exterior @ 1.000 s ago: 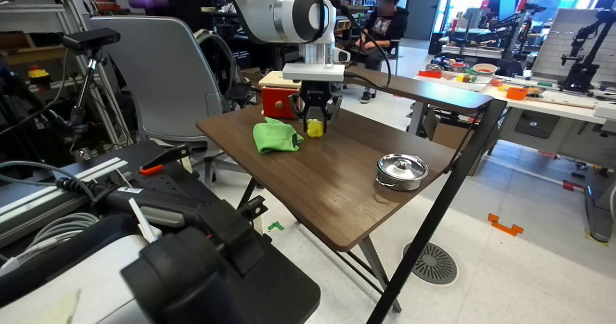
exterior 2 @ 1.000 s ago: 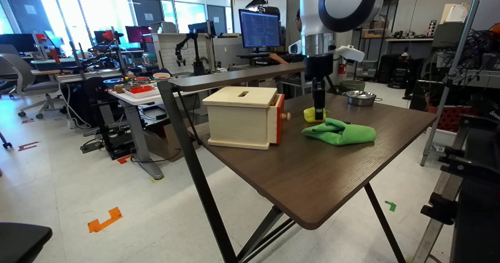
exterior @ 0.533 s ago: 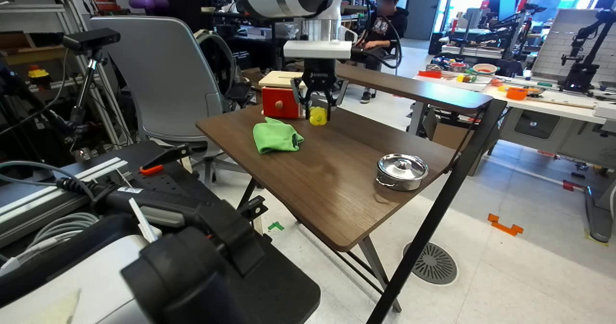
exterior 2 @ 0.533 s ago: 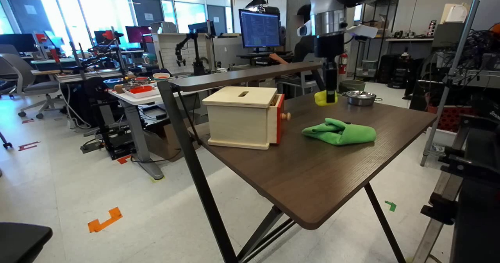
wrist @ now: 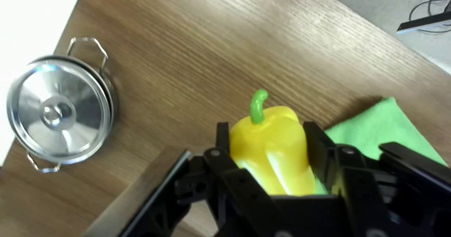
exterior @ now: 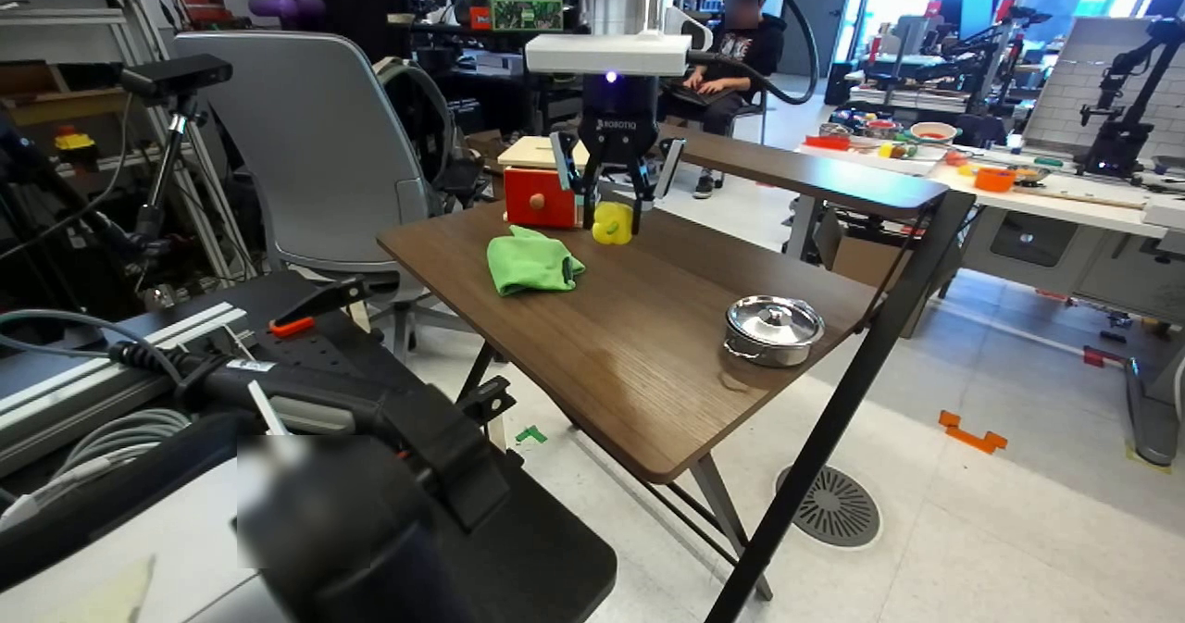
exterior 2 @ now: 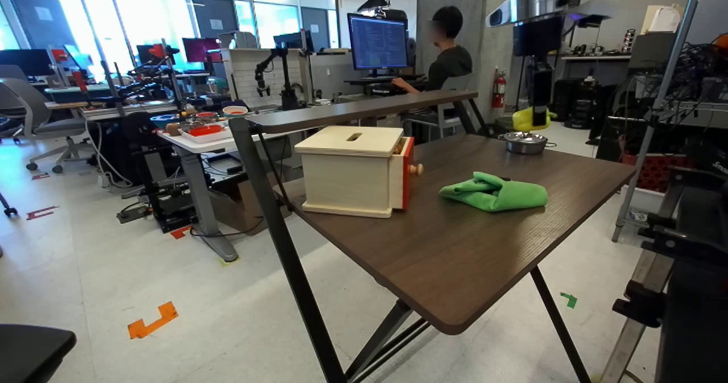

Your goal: Move the yellow bell pepper

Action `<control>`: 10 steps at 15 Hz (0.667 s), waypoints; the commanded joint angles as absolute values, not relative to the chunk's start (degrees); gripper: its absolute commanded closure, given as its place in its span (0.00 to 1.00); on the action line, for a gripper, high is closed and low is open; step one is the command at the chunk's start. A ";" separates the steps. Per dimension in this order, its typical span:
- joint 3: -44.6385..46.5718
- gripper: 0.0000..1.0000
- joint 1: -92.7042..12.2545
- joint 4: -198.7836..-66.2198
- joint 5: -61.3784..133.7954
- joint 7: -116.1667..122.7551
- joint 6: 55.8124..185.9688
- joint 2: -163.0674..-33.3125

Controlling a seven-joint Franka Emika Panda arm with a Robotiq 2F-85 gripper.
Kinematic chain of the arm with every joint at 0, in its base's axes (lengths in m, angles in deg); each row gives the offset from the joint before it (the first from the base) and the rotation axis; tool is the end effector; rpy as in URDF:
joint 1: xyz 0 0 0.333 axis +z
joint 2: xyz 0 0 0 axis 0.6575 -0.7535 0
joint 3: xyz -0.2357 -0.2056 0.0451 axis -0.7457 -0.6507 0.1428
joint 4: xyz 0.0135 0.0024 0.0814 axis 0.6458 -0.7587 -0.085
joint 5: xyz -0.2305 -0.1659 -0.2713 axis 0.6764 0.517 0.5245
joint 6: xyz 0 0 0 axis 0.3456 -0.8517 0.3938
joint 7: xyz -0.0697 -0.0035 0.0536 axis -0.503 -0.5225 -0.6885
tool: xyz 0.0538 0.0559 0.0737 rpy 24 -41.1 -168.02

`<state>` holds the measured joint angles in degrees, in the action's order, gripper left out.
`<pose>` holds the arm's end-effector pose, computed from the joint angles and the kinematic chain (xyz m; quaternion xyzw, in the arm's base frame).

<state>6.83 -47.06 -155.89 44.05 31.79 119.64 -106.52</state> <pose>0.5869 -0.0451 0.2240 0.9676 0.2378 -0.0745 0.0402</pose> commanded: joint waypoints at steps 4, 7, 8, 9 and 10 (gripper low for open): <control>3.67 0.71 -52.28 -163.88 42.01 34.88 124.60 -104.23; 3.01 0.71 -54.23 -163.64 41.32 35.99 125.43 -107.01; 3.03 0.71 -54.59 -163.40 40.89 36.04 124.96 -107.51; 2.81 0.71 -54.92 -162.75 40.99 35.95 125.30 -108.85; 2.61 0.71 -54.96 -162.44 41.15 35.30 124.94 -109.34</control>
